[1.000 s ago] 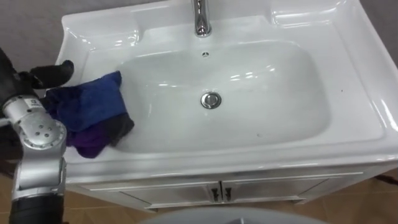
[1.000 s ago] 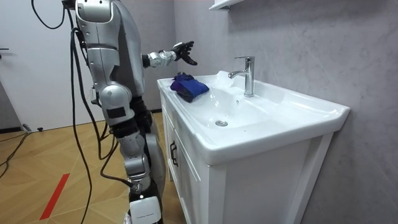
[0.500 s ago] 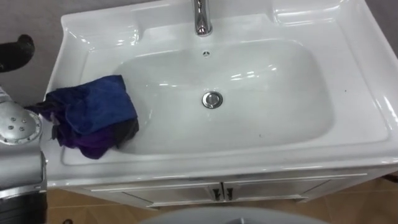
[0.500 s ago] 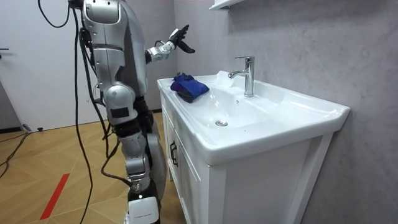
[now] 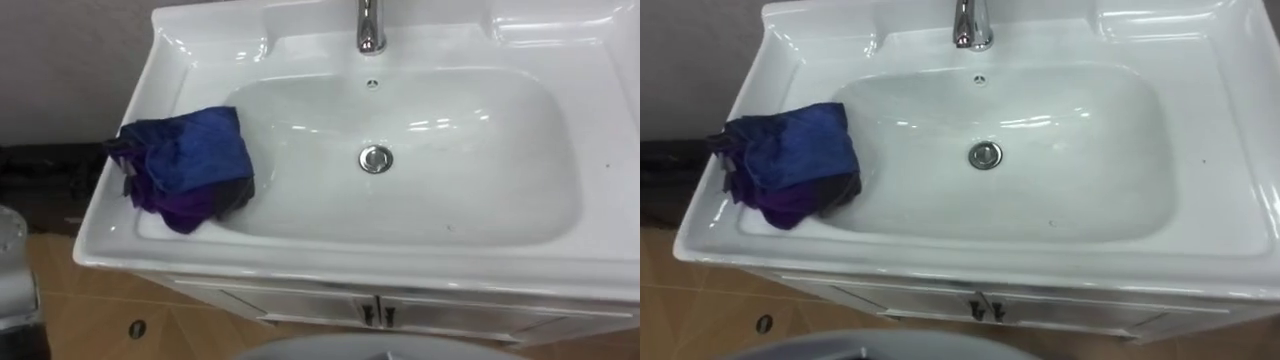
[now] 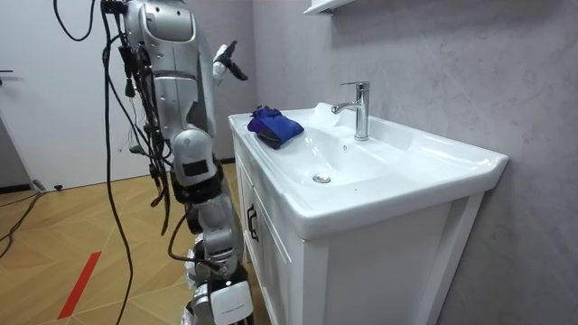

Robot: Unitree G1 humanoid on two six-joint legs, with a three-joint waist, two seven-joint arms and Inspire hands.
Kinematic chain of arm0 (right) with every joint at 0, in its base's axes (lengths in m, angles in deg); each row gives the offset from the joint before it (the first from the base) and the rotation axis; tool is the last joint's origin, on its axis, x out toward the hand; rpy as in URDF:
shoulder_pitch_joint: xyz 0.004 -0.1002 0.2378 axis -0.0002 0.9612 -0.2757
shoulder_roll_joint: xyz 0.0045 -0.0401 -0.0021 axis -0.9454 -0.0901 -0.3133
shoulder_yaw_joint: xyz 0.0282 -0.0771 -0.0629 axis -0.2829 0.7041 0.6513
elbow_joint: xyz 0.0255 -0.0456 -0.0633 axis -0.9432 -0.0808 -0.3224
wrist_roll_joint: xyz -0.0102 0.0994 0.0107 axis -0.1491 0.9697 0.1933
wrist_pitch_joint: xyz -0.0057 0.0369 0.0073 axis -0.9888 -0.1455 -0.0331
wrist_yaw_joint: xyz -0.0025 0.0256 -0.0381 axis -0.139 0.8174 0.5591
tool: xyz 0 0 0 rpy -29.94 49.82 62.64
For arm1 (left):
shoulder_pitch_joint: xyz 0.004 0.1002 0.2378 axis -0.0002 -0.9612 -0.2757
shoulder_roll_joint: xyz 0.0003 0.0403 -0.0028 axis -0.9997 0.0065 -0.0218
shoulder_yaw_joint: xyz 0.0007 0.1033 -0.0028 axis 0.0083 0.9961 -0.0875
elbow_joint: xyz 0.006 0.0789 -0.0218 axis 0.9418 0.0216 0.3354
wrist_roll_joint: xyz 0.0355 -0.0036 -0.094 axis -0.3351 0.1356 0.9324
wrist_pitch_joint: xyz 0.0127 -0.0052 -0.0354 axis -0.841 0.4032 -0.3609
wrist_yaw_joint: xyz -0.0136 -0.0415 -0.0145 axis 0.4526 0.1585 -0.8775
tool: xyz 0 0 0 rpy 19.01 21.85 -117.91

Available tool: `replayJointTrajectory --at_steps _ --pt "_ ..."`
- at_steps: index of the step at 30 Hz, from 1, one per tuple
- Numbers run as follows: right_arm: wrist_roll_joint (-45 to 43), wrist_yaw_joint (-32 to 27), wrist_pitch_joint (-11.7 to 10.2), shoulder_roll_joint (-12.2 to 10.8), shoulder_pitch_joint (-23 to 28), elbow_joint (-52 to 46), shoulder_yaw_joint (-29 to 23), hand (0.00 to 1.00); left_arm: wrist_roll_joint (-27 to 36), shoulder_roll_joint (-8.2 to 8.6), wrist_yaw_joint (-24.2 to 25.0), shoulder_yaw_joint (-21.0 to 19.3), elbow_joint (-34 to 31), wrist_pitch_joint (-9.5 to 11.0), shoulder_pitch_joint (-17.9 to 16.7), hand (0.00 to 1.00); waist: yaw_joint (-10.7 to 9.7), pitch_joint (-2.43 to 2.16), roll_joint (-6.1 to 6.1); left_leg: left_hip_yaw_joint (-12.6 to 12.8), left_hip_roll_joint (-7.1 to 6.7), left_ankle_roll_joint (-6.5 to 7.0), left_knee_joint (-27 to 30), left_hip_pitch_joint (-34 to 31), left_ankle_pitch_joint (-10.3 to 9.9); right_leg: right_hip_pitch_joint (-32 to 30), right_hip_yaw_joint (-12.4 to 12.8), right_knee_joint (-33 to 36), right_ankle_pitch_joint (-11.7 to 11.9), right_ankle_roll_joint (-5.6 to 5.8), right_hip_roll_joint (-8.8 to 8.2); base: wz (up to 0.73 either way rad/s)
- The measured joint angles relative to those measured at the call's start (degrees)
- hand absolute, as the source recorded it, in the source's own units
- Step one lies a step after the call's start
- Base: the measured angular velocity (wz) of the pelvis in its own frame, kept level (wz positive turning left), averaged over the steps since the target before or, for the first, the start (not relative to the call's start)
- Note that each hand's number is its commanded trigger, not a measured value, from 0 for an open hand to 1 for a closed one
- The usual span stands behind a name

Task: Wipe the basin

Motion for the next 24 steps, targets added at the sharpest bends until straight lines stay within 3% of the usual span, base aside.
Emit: replayJointTrajectory --at_steps 5,11,15,16,18,22,24 --pt "-0.8 0.7 0.2 0.3 0.1 -0.3 0.1 0.0 0.0 0.01 -2.0 -5.8 3.9 0.0 -3.2 0.0 2.9 -0.23 -1.24 -1.7 -0.27 0.0 0.2 -0.2 0.0 0.6 -2.0 -0.1 -0.3 0.03 -0.24 0.17" --pt "-0.8 2.3 0.3 0.3 -0.5 -0.3 0.3 0.0 3.1 0.08 -2.1 -6.0 15.1 -0.1 -6.5 0.0 4.4 -0.21 -2.22 -3.6 -1.07 0.01 1.0 -0.7 0.0 1.5 -3.7 -0.2 -1.0 0.37 -0.83 0.2" --pt "-0.7 2.6 0.5 0.3 -1.1 -0.3 0.3 0.0 5.4 0.98 -2.3 -5.8 19.3 -0.2 -8.6 0.0 4.4 -0.19 -3.27 -4.3 -1.28 0.01 1.1 -0.9 0.0 1.5 -4.5 0.2 -1.3 0.47 -1.05 0.12" --pt "-0.8 3.0 0.4 0.3 -1.3 -0.3 0.3 0.0 6.5 1.16 -2.4 -5.5 21.5 -0.1 -9.0 0.0 4.4 -0.02 -3.33 -4.3 -1.28 0.01 1.2 -1.0 0.0 1.4 -4.7 0.4 -1.4 0.44 -1.07 0.04" --pt "-0.2 3.3 0.3 0.3 -1.5 0.0 0.6 0.0 7.0 1.36 -2.7 -3.5 26.0 0.2 -9.6 0.0 4.2 -0.15 -3.79 -4.3 -1.28 0.01 1.2 -1.1 0.0 1.3 -4.9 0.7 -1.5 0.39 -1.13 0.02" --pt "-0.1 3.8 0.1 0.1 -1.4 0.1 1.3 0.0 7.5 5.03 -2.8 1.2 35.2 0.4 -12.3 0.0 2.8 -0.08 -4.65 -4.4 -1.31 0.01 1.3 -0.8 0.0 1.8 -5.0 0.5 -1.5 0.43 -1.13 0.02" --pt "-0.2 4.3 0.2 0.2 -1.3 0.5 1.3 0.0 9.1 5.64 -2.1 4.5 39.9 0.5 -13.3 0.0 2.5 -0.09 -5.11 -4.3 -1.3 0.01 1.4 -0.7 0.0 2.0 -5.0 0.6 -1.6 0.41 -1.12 0.0"
